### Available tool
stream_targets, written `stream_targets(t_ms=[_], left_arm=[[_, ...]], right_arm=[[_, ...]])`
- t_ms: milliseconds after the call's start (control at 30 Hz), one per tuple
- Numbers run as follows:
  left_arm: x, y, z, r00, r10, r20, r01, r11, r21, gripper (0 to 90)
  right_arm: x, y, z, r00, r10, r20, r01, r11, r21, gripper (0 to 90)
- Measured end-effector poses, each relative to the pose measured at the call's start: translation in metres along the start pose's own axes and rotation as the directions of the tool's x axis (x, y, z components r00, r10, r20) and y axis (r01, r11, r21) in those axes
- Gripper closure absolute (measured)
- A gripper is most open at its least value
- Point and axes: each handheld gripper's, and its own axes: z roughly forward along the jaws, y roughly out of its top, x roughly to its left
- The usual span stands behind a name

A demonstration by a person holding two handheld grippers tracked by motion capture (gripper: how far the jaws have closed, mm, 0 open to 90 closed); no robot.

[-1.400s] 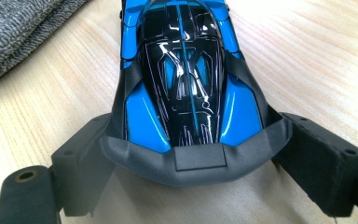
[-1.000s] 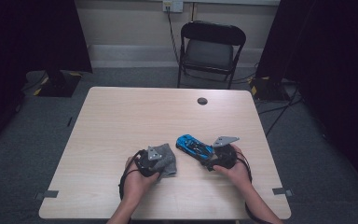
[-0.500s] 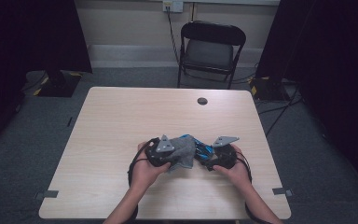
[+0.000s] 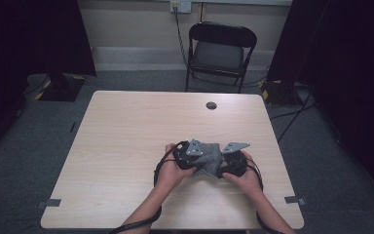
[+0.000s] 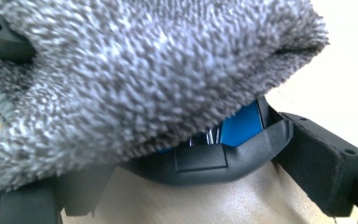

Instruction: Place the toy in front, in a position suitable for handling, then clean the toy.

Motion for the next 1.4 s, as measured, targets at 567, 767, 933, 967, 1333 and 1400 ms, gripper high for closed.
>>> stream_targets(t_ms=[567, 767, 933, 967, 1333, 1400], left_arm=[[0.000, 0.008, 0.013, 0.9878, -0.144, -0.058, 0.145, 0.9895, 0.000, 57.5], [-0.003, 0.014, 0.012, 0.9950, -0.085, -0.052, 0.085, 0.9964, -0.003, 70.1], [0.001, 0.017, 0.015, 0.9969, -0.070, -0.036, 0.071, 0.9968, 0.036, 71.9], [0.002, 0.017, 0.014, 0.9961, -0.080, -0.038, 0.081, 0.9961, 0.035, 72.4], [0.009, 0.016, 0.011, 0.9954, -0.085, -0.044, 0.088, 0.9936, 0.071, 73.0], [0.013, 0.014, 0.010, 0.9943, -0.095, -0.049, 0.098, 0.9925, 0.072, 73.0]], right_arm=[[0.000, 0.000, 0.000, 1.0000, 0.001, -0.001, -0.001, 1.000, 0.000, 14.6], [0.000, 0.000, 0.000, 1.0000, 0.000, 0.001, 0.000, 1.000, -0.002, 14.8], [0.000, 0.000, 0.000, 0.9998, -0.012, -0.013, 0.012, 1.000, -0.011, 21.7], [0.000, 0.000, 0.000, 0.9997, -0.015, -0.017, 0.015, 1.000, -0.014, 22.4], [0.000, 0.000, 0.000, 0.9996, -0.017, -0.022, 0.017, 1.000, -0.017, 23.6], [0.000, 0.000, 0.000, 0.9996, -0.017, -0.023, 0.016, 1.000, -0.017, 23.7]])
